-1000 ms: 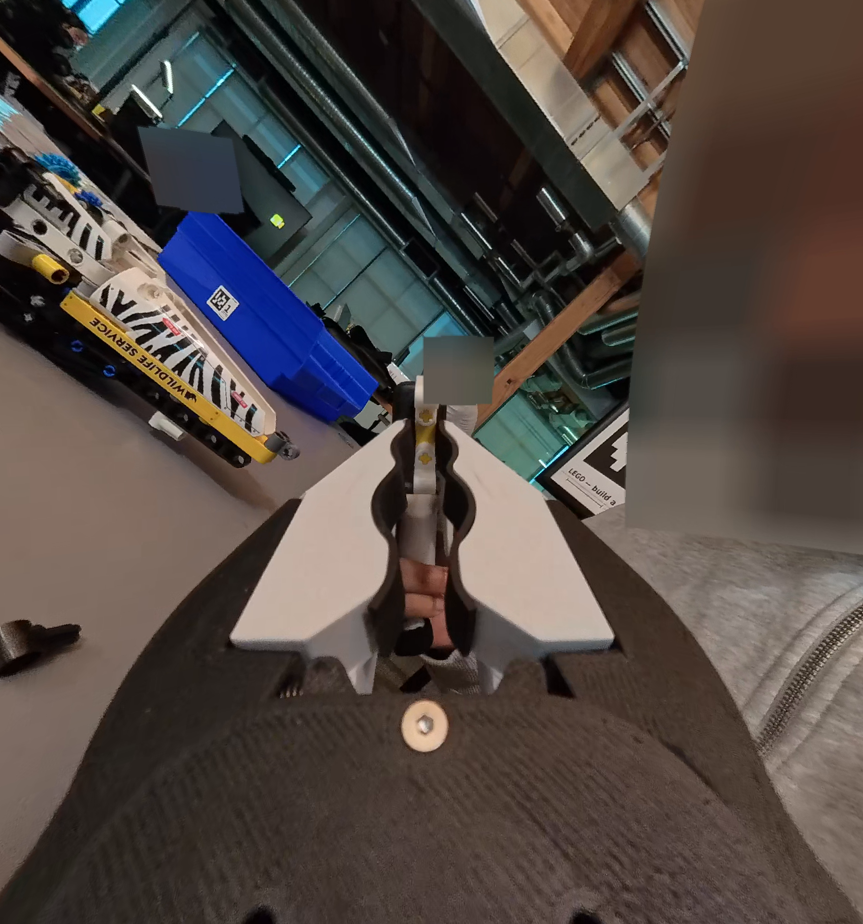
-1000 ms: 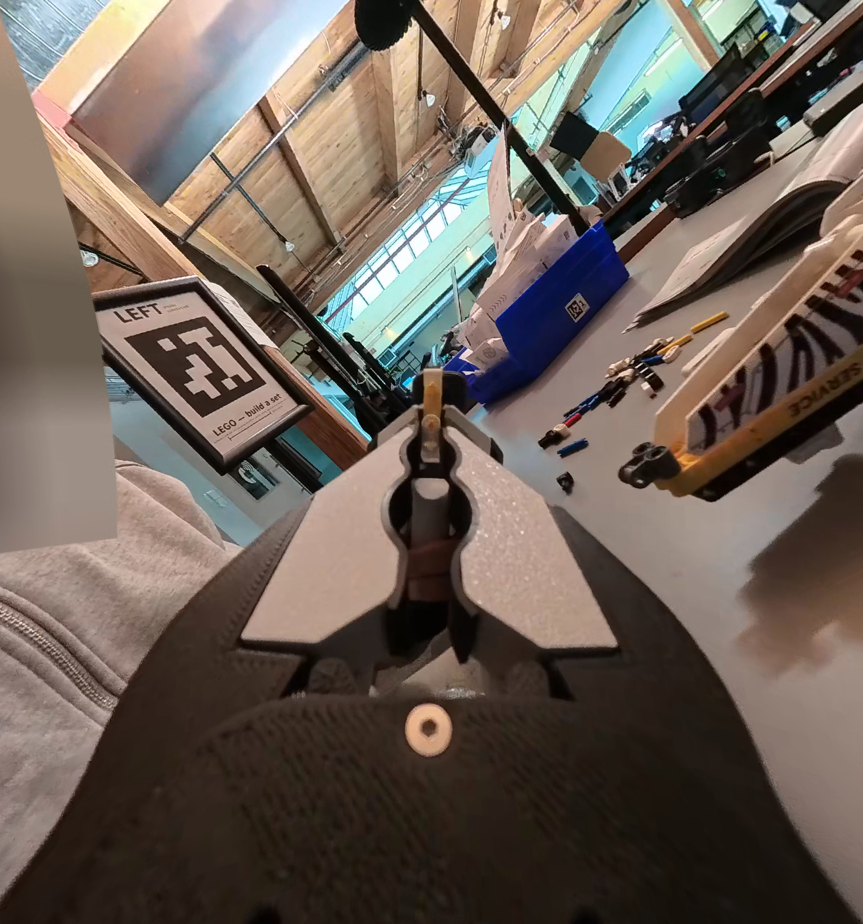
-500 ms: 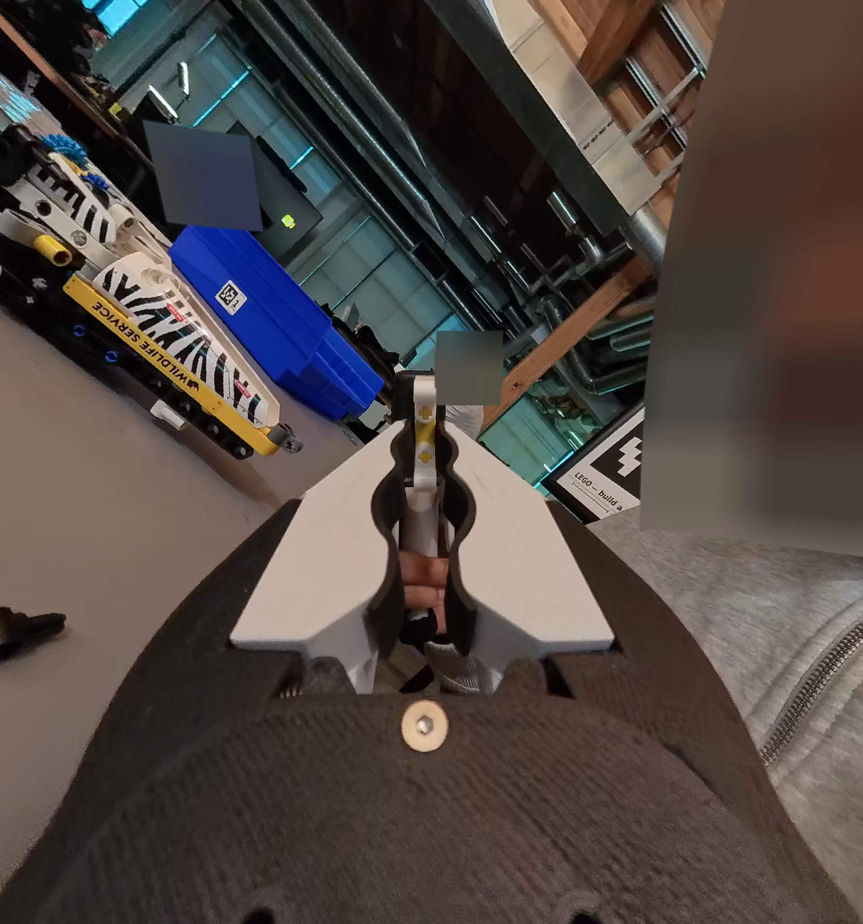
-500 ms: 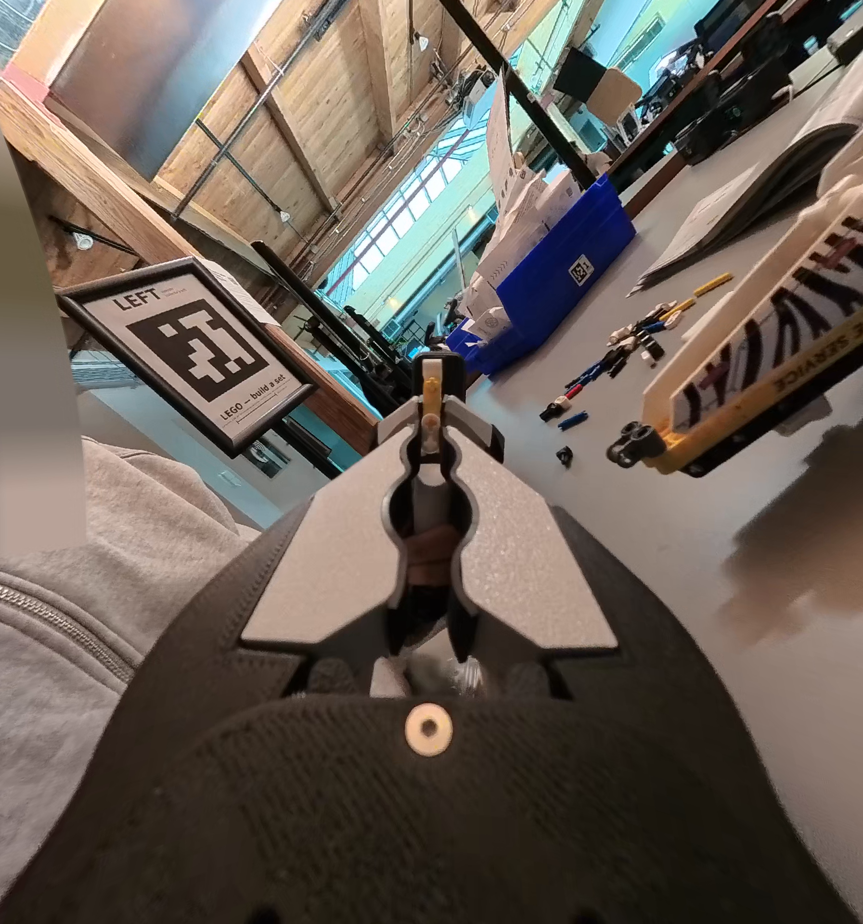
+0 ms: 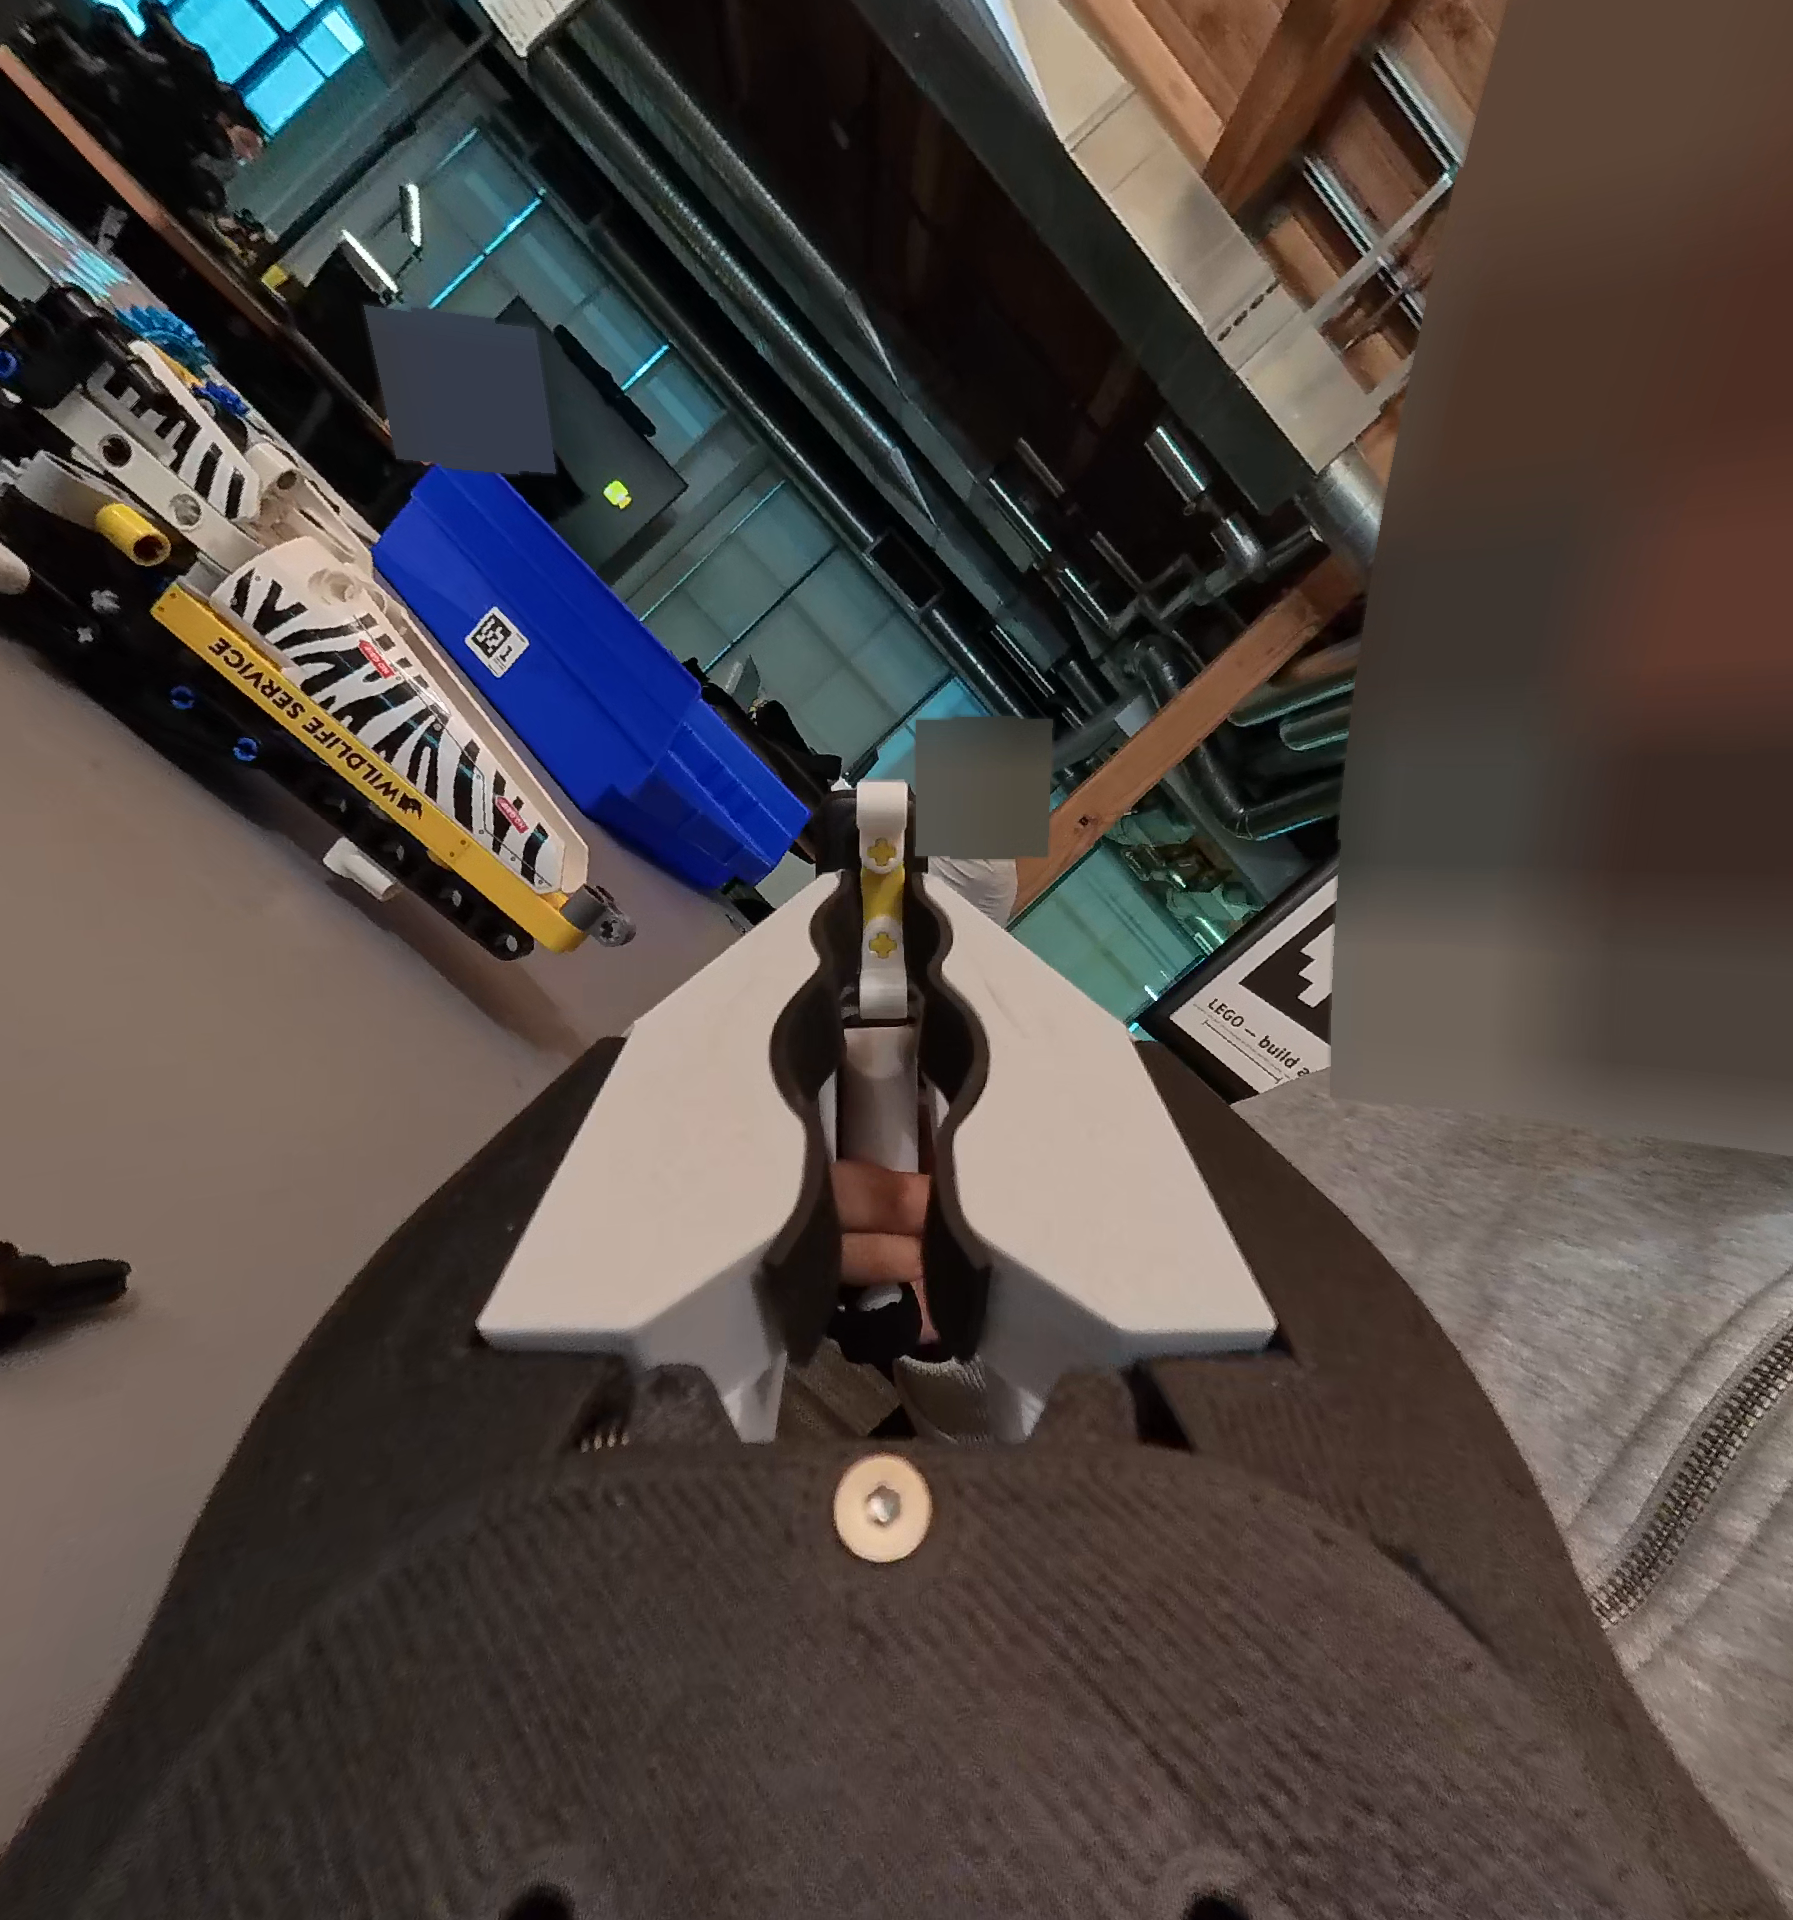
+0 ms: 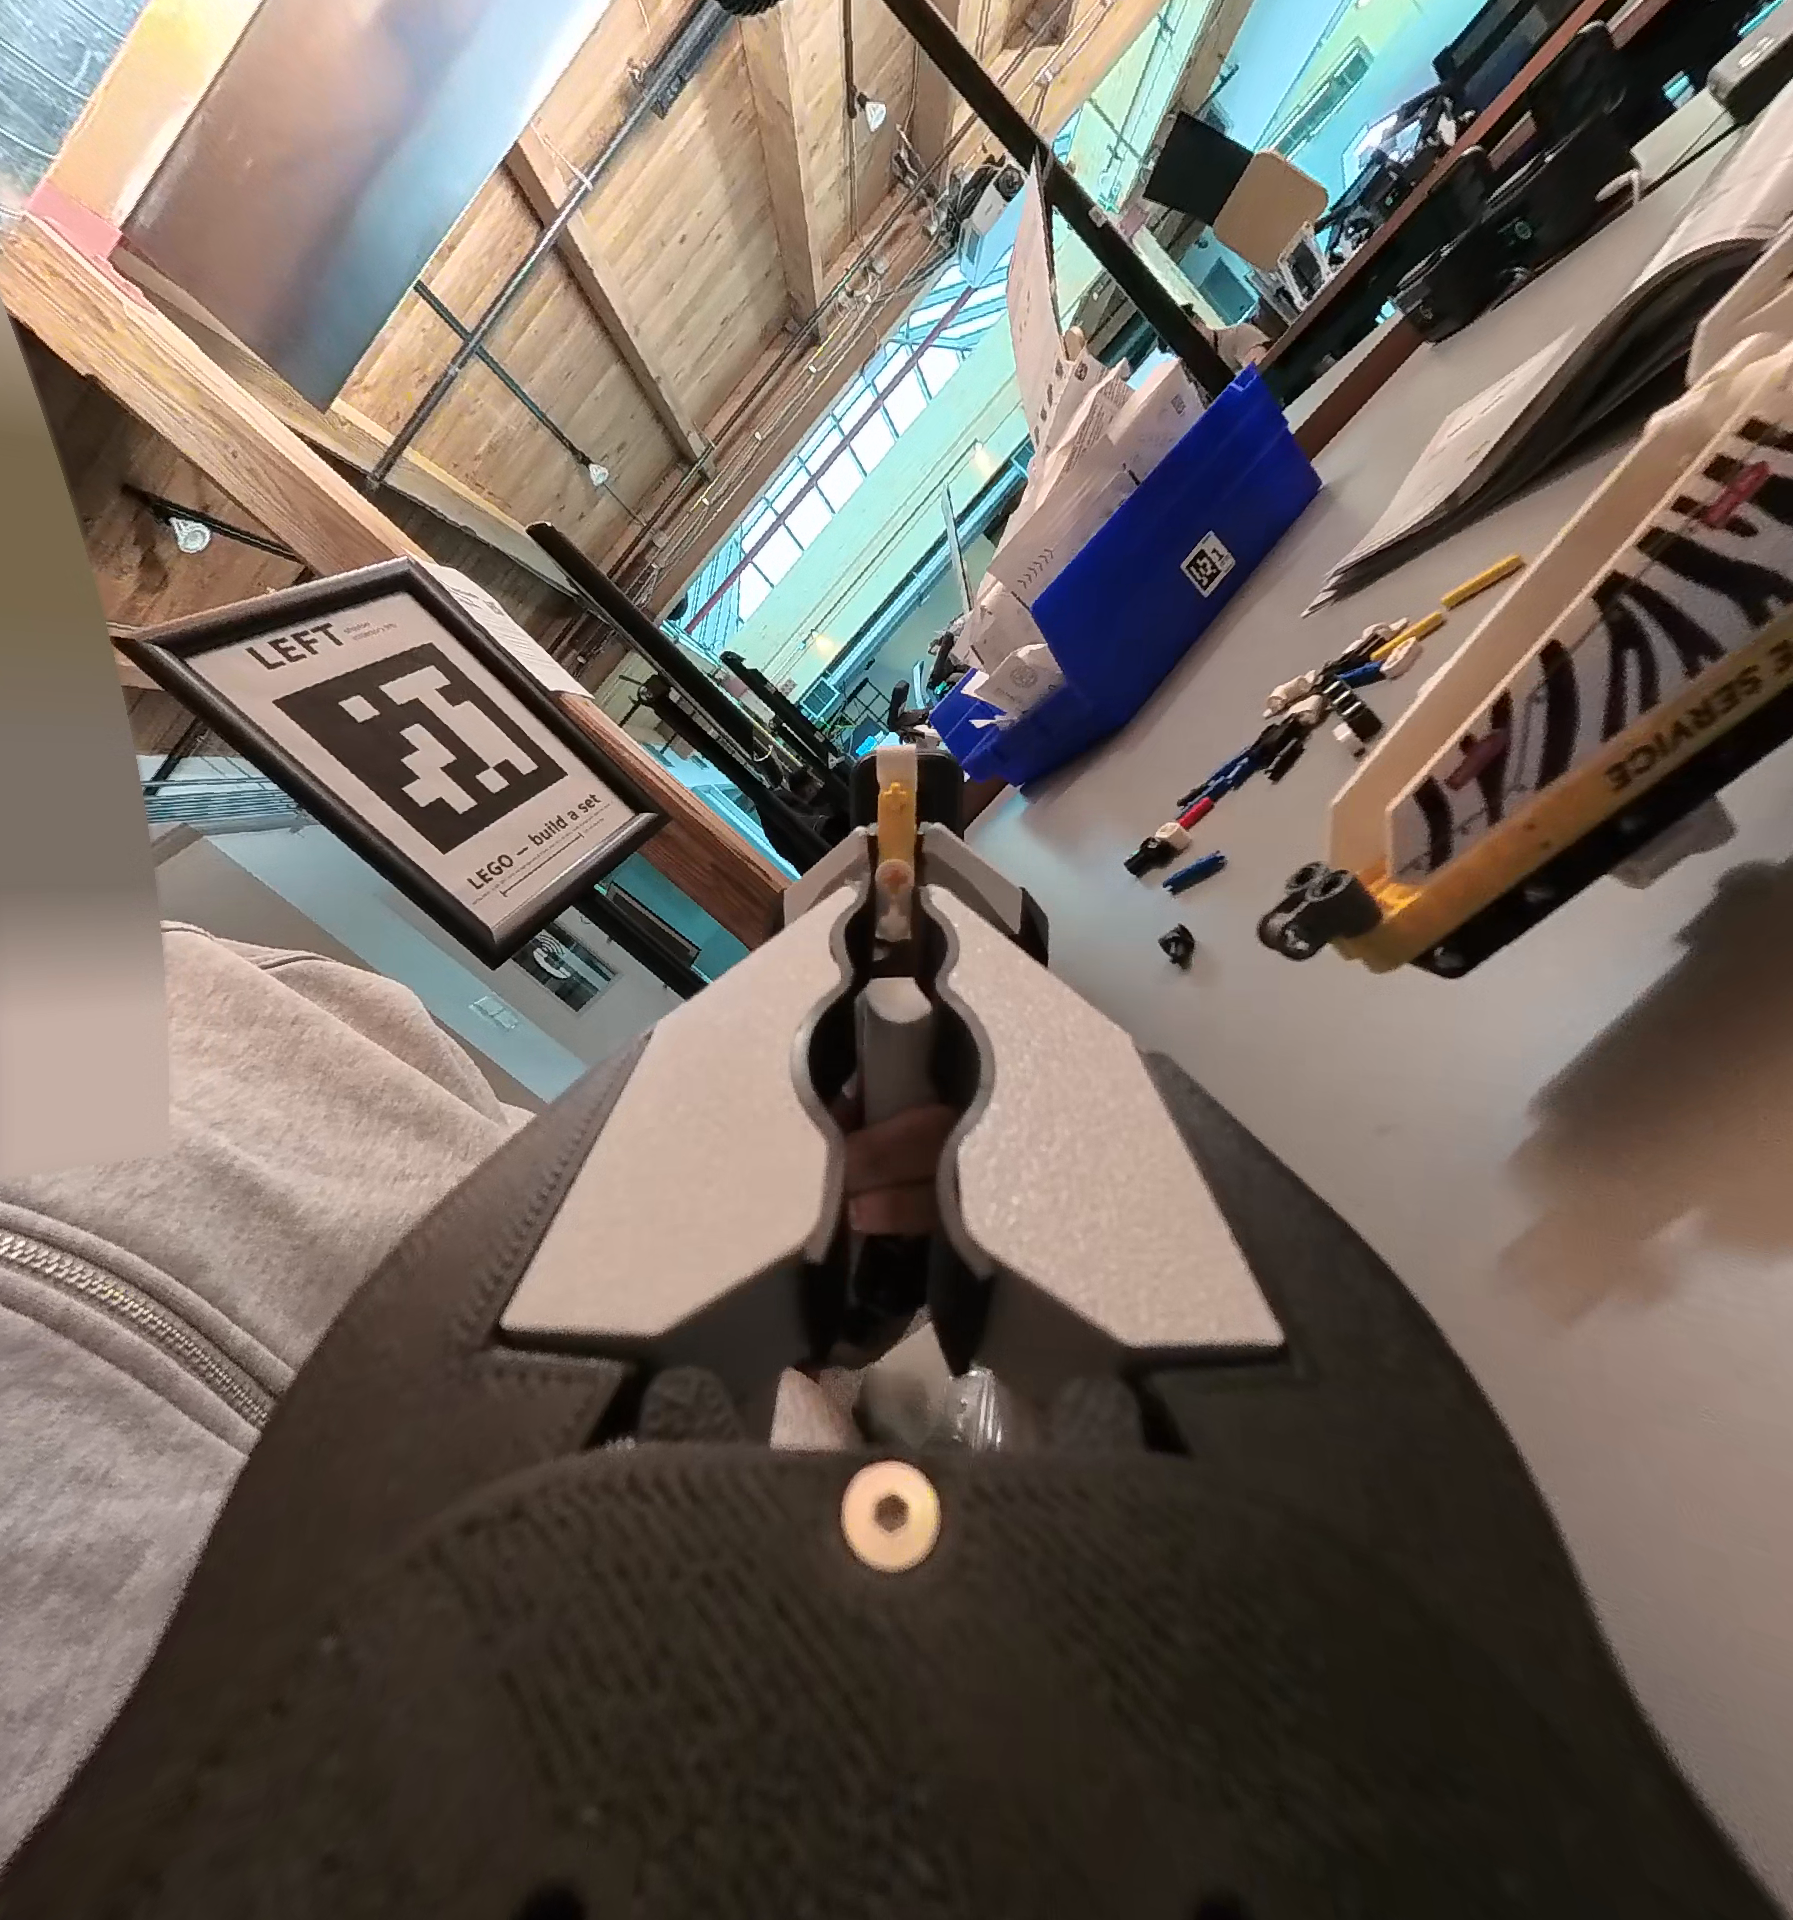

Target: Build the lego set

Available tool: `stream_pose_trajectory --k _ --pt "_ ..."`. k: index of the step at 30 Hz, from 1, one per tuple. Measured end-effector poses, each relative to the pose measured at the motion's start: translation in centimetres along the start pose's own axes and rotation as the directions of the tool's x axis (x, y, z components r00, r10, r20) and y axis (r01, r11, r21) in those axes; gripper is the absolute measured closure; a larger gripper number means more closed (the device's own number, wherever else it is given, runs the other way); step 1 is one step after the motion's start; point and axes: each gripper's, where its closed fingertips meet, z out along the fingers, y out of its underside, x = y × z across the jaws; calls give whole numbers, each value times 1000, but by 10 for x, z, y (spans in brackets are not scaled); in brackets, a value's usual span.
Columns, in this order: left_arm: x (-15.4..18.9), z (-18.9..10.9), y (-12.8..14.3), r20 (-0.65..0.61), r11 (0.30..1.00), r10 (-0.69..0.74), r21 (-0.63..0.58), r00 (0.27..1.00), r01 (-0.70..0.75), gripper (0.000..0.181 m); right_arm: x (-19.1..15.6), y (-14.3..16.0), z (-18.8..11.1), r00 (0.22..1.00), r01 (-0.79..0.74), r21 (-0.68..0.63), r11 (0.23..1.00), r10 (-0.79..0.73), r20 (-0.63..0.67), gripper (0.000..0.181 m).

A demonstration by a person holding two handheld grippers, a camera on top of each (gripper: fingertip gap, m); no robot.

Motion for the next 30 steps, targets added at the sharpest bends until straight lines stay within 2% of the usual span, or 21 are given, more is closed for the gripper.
stream_pose_trajectory --k 30 --pt "-1 2 4 3 999 -16 -40 1000 16 175 1 5 0 1000 -26 -31 999 26 14 178"
